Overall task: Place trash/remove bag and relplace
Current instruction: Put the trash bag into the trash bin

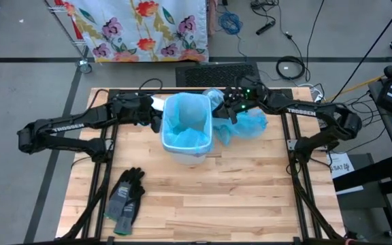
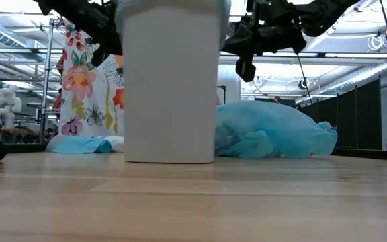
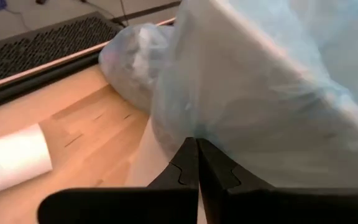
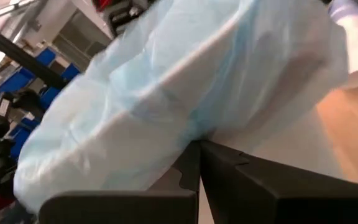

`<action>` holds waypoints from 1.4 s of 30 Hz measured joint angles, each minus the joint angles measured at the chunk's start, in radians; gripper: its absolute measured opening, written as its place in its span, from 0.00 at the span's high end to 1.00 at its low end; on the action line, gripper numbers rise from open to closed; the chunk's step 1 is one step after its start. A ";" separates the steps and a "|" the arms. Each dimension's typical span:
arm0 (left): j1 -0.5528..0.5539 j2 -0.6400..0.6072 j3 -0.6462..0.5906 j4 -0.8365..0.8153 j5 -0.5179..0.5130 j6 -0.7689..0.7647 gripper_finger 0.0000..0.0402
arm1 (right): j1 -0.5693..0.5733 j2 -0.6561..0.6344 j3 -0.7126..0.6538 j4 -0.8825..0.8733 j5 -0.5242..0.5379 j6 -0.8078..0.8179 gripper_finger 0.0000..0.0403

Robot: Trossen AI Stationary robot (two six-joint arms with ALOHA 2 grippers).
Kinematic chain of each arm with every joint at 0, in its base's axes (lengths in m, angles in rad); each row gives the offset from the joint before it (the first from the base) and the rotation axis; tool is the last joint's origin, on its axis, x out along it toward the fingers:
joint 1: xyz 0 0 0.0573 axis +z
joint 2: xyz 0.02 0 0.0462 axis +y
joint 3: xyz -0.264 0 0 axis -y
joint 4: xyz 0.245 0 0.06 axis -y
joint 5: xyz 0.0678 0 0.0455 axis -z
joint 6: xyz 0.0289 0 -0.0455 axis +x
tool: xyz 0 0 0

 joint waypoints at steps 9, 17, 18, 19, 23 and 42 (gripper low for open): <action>0.000 0.042 0.000 -0.008 -0.001 -0.001 1.00 | 0.013 0.043 -0.001 -0.015 -0.002 0.001 1.00; -0.001 -0.053 0.001 -0.070 -0.006 -0.001 1.00 | 0.012 -0.038 -0.001 -0.087 0.011 -0.016 1.00; 0.000 -0.074 0.002 -0.073 -0.015 -0.002 1.00 | 0.012 -0.057 0.000 -0.102 0.016 -0.019 1.00; 0.000 -0.099 0.002 -0.090 -0.028 -0.003 1.00 | 0.012 -0.075 0.000 -0.125 0.031 -0.023 1.00; -0.001 -0.179 0.002 -0.149 -0.049 -0.010 1.00 | 0.012 -0.160 0.000 -0.248 0.115 -0.061 1.00; -0.266 -0.249 0.001 -0.254 -0.086 -0.163 1.00 | 0.319 -0.273 0.000 -0.354 0.414 0.010 1.00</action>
